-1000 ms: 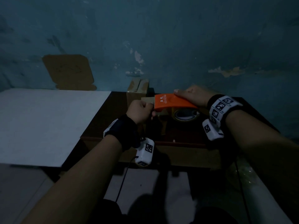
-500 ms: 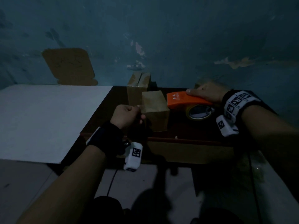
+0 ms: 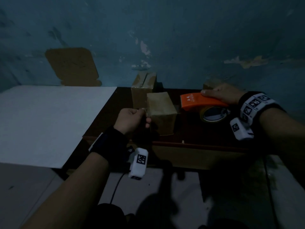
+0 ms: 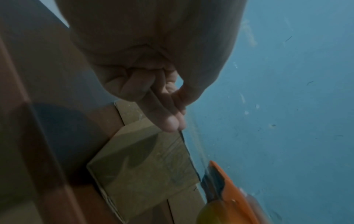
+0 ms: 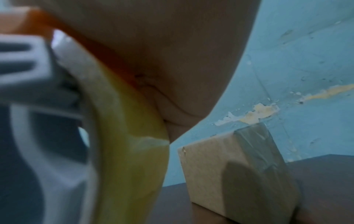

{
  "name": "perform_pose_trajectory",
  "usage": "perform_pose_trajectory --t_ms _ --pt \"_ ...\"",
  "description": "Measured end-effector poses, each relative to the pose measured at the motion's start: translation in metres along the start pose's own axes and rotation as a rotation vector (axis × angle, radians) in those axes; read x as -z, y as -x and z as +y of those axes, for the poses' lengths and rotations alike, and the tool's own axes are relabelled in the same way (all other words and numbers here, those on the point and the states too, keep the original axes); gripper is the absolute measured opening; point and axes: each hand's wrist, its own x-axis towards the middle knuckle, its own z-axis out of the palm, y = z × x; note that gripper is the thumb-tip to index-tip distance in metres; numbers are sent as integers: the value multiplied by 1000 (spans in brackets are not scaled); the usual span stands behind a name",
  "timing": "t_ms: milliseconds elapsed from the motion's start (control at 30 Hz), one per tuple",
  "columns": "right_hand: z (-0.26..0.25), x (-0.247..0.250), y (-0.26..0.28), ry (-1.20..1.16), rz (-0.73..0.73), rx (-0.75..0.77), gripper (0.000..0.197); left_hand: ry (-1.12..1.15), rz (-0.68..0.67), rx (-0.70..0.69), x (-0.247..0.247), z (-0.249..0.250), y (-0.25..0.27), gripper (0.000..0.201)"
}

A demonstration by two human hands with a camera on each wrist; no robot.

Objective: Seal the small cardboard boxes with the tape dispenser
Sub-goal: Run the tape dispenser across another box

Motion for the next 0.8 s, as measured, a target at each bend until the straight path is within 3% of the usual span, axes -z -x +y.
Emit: perform_pose_trajectory --t_ms 333,567,800 --pt "9 -20 -10 -71 -63 -48 58 70 72 -7 -8 -21 -15 29" --pt "9 -43 -12 -142 -124 -85 53 220 -16 61 -15 -38 -23 27" --pt "6 -53 -10 -183 -157 -108 52 91 -50 63 -1 -41 -34 26"
